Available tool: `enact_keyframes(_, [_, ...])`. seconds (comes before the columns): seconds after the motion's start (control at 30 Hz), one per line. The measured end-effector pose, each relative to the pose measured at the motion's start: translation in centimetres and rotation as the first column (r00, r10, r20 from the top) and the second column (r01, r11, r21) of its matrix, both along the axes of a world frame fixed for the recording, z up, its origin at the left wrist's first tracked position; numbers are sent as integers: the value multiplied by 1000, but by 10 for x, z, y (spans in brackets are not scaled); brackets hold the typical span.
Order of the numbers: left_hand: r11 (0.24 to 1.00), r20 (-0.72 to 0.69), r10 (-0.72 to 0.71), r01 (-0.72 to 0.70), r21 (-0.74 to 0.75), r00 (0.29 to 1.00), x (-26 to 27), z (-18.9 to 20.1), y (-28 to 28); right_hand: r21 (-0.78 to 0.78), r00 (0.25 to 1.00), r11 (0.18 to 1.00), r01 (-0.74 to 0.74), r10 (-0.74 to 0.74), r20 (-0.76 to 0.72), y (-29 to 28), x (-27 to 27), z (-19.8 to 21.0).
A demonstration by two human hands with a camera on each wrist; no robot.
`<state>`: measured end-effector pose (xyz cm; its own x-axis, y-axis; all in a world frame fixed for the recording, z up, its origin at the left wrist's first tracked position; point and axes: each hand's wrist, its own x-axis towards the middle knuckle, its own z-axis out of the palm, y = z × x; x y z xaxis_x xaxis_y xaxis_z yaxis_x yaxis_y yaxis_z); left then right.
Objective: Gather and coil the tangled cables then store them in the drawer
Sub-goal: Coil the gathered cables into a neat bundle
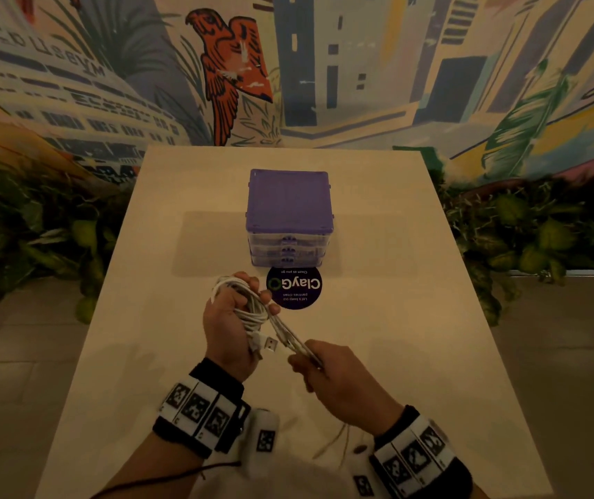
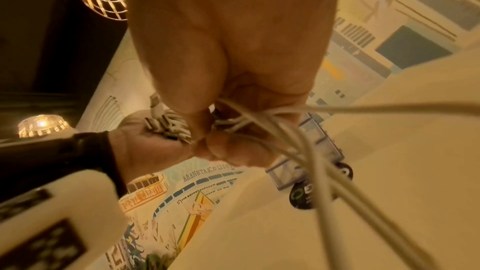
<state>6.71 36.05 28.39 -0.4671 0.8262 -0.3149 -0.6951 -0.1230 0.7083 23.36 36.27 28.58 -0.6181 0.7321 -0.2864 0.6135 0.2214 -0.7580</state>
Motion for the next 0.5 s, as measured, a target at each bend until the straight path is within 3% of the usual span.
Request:
enact_keyframes(0.13, [997, -225, 14, -32, -76, 974, -13, -7, 3, 245, 985, 963, -112, 75, 153, -7, 12, 16])
enact_keyframes(0.27, [991, -427, -100, 52, -123, 899, -4, -9, 0, 495, 967, 839, -227, 137, 213, -5, 11, 39])
enact_keyframes(0.43, [968, -608, -243, 232, -98, 756, 12, -3, -5, 631, 916, 665, -399, 311, 252, 8, 11, 51])
enact_keyframes(0.5, [932, -636, -338, 339, -125, 694, 17, -3, -8, 630, 899, 645, -432, 366, 242, 18, 9, 56])
